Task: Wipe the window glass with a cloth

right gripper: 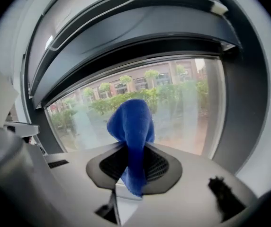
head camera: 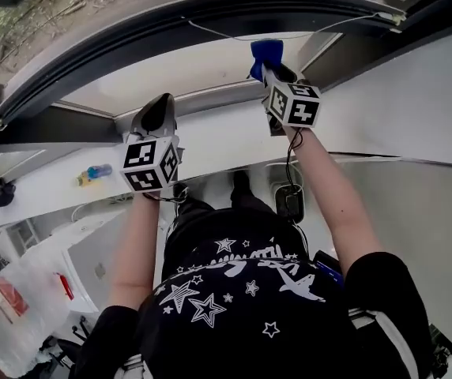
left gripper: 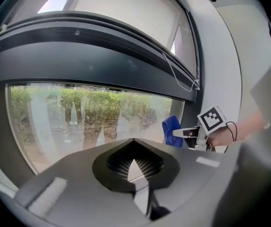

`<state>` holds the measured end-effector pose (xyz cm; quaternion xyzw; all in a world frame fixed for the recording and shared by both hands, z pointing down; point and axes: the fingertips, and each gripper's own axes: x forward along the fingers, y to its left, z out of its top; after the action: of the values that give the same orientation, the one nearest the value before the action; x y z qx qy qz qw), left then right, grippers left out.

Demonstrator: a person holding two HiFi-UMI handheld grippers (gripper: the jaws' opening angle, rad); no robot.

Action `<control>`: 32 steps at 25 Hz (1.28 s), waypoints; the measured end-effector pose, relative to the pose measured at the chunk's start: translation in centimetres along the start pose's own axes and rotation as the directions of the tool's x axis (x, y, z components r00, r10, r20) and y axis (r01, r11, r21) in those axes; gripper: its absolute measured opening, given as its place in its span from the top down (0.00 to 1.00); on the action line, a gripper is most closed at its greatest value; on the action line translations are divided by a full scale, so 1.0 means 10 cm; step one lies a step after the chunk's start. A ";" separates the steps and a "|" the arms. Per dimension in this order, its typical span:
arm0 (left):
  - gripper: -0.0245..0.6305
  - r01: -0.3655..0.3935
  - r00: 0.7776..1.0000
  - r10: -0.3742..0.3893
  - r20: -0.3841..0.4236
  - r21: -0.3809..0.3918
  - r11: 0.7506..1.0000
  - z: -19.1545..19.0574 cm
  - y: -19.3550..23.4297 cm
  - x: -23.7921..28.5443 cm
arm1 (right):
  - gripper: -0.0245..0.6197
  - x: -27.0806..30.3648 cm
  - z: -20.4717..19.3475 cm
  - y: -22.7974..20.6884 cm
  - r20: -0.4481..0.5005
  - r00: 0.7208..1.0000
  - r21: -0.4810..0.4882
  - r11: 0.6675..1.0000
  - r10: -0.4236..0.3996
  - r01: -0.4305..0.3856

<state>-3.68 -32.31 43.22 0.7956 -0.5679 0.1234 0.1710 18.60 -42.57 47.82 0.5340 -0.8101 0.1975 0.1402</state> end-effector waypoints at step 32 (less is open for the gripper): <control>0.95 -0.203 0.977 0.208 0.034 -0.117 0.972 -0.48 2.77 -1.72 | 0.84 1.66 -0.78 4.90 -0.181 0.874 -0.180 0.858 0.452 -0.481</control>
<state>-35.50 -23.74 44.51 0.7242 -0.6571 0.0898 0.1886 -32.81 -35.11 53.61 0.2885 -0.9210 0.1700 0.1993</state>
